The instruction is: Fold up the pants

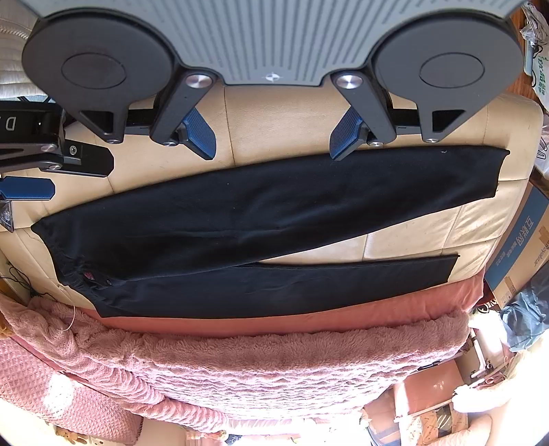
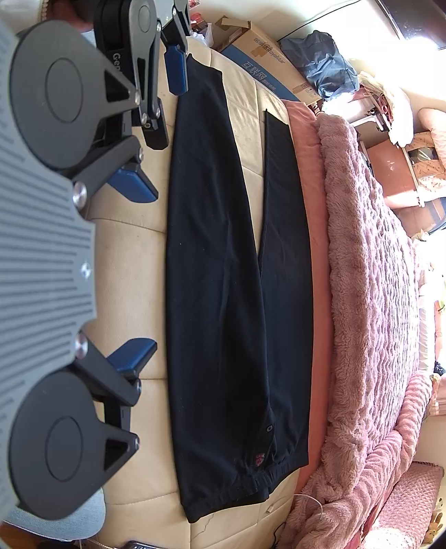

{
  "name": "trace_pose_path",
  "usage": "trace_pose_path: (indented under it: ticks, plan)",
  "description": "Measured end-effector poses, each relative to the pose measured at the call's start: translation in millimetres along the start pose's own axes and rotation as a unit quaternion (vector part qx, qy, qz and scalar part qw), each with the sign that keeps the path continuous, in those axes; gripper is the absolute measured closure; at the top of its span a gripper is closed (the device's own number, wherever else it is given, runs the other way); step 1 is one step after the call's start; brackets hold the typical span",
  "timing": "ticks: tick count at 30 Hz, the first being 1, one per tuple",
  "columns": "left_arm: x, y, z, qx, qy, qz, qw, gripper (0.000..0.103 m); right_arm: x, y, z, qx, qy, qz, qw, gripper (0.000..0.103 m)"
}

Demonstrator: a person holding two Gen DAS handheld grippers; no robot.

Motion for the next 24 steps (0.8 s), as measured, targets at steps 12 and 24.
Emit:
trace_pose_path:
  ticks: [12,24]
  plan:
    - [-0.8,1.0,-0.5,-0.001,0.0,-0.001,1.0,0.015,-1.2,0.9,1.1,-0.002,0.0,0.0,1.0,0.021]
    - [-1.1,0.9,-0.3,-0.001,0.0,-0.001,1.0,0.015,-2.2,2.1,3.0,-0.003,0.0,-0.001,1.0,0.021]
Point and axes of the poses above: each gripper's, at about its wrist camera, not at the fingertips, and z roughly the way its jaws point, x to its right, y to its underside, the point moved 1 cm from there along z, roughly the way its jaws point, and after that the axes turned 8 degrees about y, right-handed, at the moved point
